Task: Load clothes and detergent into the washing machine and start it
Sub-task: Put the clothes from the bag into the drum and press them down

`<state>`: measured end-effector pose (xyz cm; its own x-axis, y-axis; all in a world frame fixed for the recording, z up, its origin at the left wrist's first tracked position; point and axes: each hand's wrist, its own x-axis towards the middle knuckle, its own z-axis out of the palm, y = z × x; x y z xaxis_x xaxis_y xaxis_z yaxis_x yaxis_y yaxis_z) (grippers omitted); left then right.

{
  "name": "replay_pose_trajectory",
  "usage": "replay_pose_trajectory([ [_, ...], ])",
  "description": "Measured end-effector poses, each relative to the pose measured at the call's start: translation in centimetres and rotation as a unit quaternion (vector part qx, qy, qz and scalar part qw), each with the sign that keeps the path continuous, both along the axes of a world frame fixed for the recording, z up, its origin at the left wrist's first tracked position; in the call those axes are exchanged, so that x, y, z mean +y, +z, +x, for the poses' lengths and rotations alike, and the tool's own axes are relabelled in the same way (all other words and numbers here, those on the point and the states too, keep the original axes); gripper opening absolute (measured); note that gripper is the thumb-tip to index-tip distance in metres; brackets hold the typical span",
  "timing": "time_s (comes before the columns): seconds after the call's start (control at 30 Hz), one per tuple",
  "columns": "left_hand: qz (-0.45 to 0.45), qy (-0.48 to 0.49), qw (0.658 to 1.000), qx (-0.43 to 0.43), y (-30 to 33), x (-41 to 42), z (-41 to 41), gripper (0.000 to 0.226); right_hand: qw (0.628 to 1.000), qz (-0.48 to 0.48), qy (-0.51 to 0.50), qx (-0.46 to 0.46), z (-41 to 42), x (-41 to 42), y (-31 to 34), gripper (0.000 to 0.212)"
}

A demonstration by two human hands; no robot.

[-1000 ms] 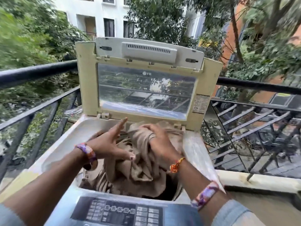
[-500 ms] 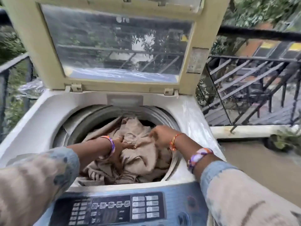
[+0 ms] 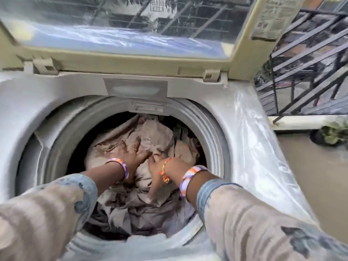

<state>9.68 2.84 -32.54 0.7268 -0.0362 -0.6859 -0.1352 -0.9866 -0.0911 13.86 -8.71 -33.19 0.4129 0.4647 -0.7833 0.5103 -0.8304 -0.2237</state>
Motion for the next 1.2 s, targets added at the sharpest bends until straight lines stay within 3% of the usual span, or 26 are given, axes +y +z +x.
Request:
replay_pose_trajectory([
  [0.17,-0.002,0.059,0.998,0.016,-3.6,1.5,0.3,0.099,0.999,-0.007,0.025,0.032,-1.6,1.0,-4.0,0.126],
  [0.27,0.008,0.077,0.997,0.021,-5.3,1.5,1.4,0.099,0.999,-0.007,-0.027,0.035,-1.0,1.1,-5.3,0.135],
  [0.4,0.015,0.075,0.997,-0.001,-6.6,0.0,2.7,0.097,0.998,-0.012,-0.042,0.036,0.3,0.1,-6.5,0.130],
  [0.6,0.009,0.064,0.996,-0.062,-8.0,-2.0,2.6,0.096,0.998,0.011,-0.070,-0.002,0.4,-1.5,-7.8,0.106],
  [0.8,-0.013,0.079,0.991,-0.108,-8.8,-1.3,1.1,0.100,0.998,-0.010,-0.048,-0.029,-0.2,-1.2,-7.7,0.118],
  [0.97,-0.030,0.092,0.989,-0.113,-8.6,0.5,0.0,0.098,0.995,0.036,-0.087,-0.031,-0.8,0.0,-8.1,0.089],
  [1.13,-0.023,0.078,0.991,-0.103,-7.2,0.5,0.4,0.100,0.999,0.007,-0.044,-0.028,-0.1,0.0,-5.7,0.104],
  [1.2,-0.012,0.075,0.993,-0.086,-5.6,0.1,0.7,0.103,0.999,-0.005,-0.047,-0.025,0.1,-0.2,-3.7,0.100],
])
